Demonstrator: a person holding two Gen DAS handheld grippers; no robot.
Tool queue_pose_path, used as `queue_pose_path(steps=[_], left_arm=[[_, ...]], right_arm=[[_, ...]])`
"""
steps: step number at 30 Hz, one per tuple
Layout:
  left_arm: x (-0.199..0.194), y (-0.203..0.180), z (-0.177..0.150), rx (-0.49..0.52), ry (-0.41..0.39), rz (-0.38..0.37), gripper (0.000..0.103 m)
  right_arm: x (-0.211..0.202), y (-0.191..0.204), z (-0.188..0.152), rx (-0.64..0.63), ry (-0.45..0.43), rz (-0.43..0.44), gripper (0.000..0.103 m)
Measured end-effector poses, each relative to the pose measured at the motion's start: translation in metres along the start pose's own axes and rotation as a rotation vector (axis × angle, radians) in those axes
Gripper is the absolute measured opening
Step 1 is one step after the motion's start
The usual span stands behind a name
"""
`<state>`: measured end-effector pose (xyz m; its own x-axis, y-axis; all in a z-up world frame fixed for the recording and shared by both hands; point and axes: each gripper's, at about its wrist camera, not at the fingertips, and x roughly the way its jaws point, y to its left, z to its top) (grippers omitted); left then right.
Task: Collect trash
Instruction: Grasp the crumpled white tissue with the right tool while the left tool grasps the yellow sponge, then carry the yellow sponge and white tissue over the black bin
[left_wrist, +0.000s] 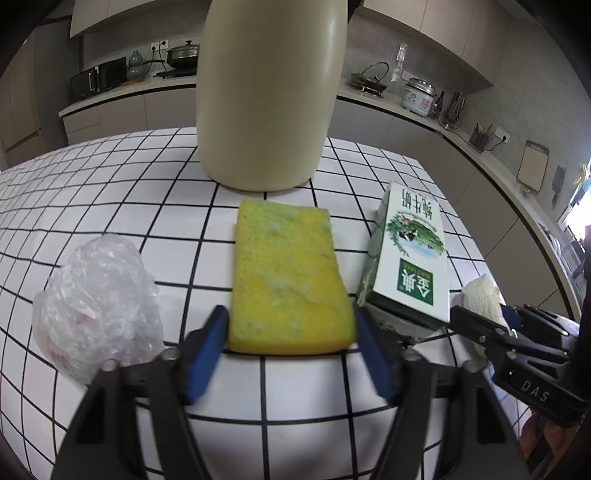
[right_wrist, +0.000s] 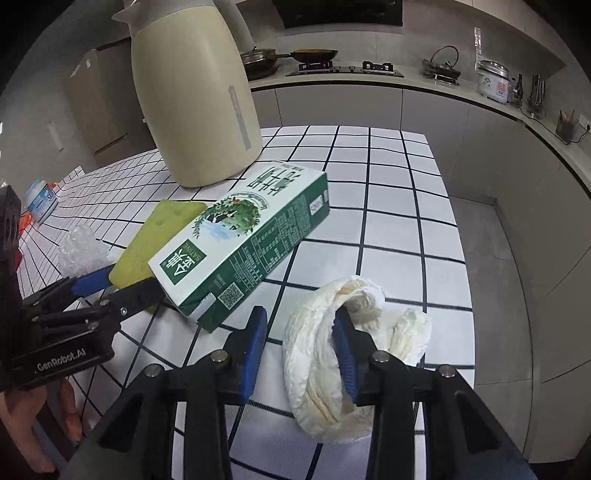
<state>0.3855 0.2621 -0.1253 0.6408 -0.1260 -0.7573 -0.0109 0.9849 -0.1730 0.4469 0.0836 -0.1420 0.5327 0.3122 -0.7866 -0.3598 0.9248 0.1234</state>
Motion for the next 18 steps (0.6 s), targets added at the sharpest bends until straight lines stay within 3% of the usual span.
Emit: queue_pose_path(steps=[4,6,10,11,12,13,18], left_arm=[[-0.006,0.006,-0.003,0.006,-0.01,-0.034,0.049],[-0.012,0.009,-0.006,0.008,-0.023,-0.041,0.047],[-0.023,0.006,-0.011,0.027,-0.047,-0.052,0.046],[-0.025,0.006,-0.012,0.028,-0.047,-0.054,0.046],[-0.027,0.006,-0.014,0.027,-0.049,-0.058,0.045],[-0.029,0.007,-0.015,0.029,-0.051,-0.057,0.045],[-0.039,0.008,-0.024,0.032,-0.056,-0.065,0.045]], right_arm=[[-0.006,0.0,0.0,0.006,0.002,0.003,0.042],[-0.013,0.001,-0.005,-0.001,-0.007,-0.019,0.055],[-0.013,-0.001,-0.011,0.007,0.003,-0.024,0.054],[-0.012,-0.001,-0.012,0.008,0.01,-0.025,0.049],[-0.011,-0.002,-0.014,0.015,0.015,-0.008,0.012],[-0.011,-0.003,-0.016,0.024,0.014,0.012,0.008],[-0.029,0.003,-0.018,0.034,-0.029,0.037,0.008]])
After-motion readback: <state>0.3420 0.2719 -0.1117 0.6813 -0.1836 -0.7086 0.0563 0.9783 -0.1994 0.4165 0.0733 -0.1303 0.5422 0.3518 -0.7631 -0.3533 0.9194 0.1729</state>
